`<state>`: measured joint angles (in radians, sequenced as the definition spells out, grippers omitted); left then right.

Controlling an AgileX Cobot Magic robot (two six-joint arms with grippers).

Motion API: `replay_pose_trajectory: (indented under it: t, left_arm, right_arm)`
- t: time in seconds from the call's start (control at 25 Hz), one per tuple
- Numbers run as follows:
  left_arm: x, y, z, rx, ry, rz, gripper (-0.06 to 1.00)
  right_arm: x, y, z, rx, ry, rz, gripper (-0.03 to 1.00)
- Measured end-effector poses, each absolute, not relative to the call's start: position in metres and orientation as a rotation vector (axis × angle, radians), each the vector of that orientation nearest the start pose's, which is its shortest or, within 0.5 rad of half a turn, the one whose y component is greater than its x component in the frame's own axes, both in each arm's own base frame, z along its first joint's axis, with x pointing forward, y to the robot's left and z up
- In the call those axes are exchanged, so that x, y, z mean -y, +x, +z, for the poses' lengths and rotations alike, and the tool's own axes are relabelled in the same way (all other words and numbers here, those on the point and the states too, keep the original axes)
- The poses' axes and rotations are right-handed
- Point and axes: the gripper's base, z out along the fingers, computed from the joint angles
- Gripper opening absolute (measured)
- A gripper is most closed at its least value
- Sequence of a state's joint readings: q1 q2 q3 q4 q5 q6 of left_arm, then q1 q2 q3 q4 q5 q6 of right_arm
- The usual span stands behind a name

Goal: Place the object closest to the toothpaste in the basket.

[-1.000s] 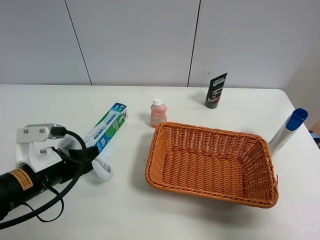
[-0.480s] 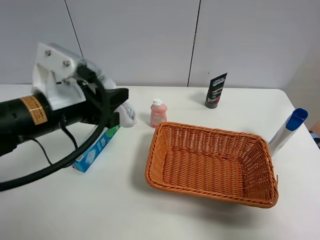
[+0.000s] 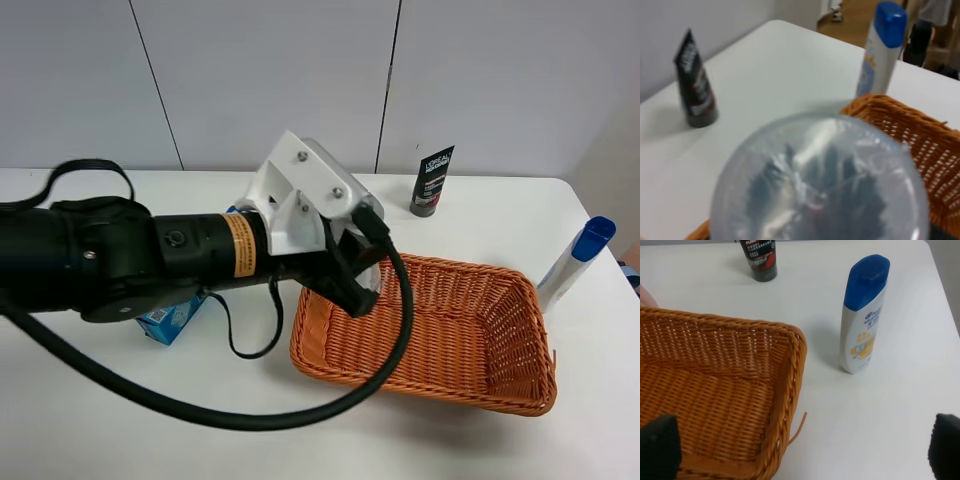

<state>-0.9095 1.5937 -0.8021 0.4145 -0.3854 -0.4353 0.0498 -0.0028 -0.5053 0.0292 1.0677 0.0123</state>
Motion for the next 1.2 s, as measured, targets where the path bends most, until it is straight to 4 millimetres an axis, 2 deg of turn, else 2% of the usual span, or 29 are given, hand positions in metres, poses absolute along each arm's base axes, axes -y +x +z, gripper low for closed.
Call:
replay_pose_trajectory:
  t: [0.16,0.28,0.32,0.4,0.48,0.64,0.76,0.92,1.12,1.2]
  left_arm:
    - [0.282,0.197,0.212,-1.823,0.918,-0.806,0.41]
    - [0.283,0.198,0.208,-1.845,0.908,-0.812,0.42]
    - [0.284,0.198,0.208,-1.843,0.898,-0.825,0.59]
    - [0.285,0.199,0.210,-1.831,0.876,-0.846,0.77]
    - [0.285,0.199,0.211,-1.829,0.865,-0.855,0.83]
    - [0.287,0.198,0.218,-1.775,0.849,-0.897,0.84]
    - [0.286,0.206,0.241,-1.698,0.821,-0.895,0.81]
    - [0.264,0.224,0.294,-1.578,0.771,-0.781,0.81]
    - [0.202,0.239,0.353,-1.575,0.663,-0.525,0.81]
    - [0.171,0.234,0.374,-1.575,0.601,-0.435,0.81]
  right_arm:
    - [-0.002,-0.006,0.278,-2.043,-0.040,0.074,0.99]
    - [-0.002,-0.006,0.278,-2.043,-0.040,0.074,0.99]
    - [-0.002,-0.006,0.278,-2.043,-0.040,0.074,0.99]
    - [-0.002,-0.006,0.278,-2.043,-0.040,0.074,0.99]
    - [-0.002,-0.006,0.278,-2.043,-0.040,0.074,0.99]
    - [-0.002,-0.006,0.278,-2.043,-0.040,0.074,0.99]
    - [-0.002,-0.006,0.278,-2.043,-0.040,0.074,0.99]
    - [-0.002,-0.006,0.278,-2.043,-0.040,0.074,0.99]
    - [-0.002,-0.006,0.278,-2.043,-0.040,0.074,0.99]
    - [-0.002,-0.006,0.278,-2.043,-0.040,0.074,0.99]
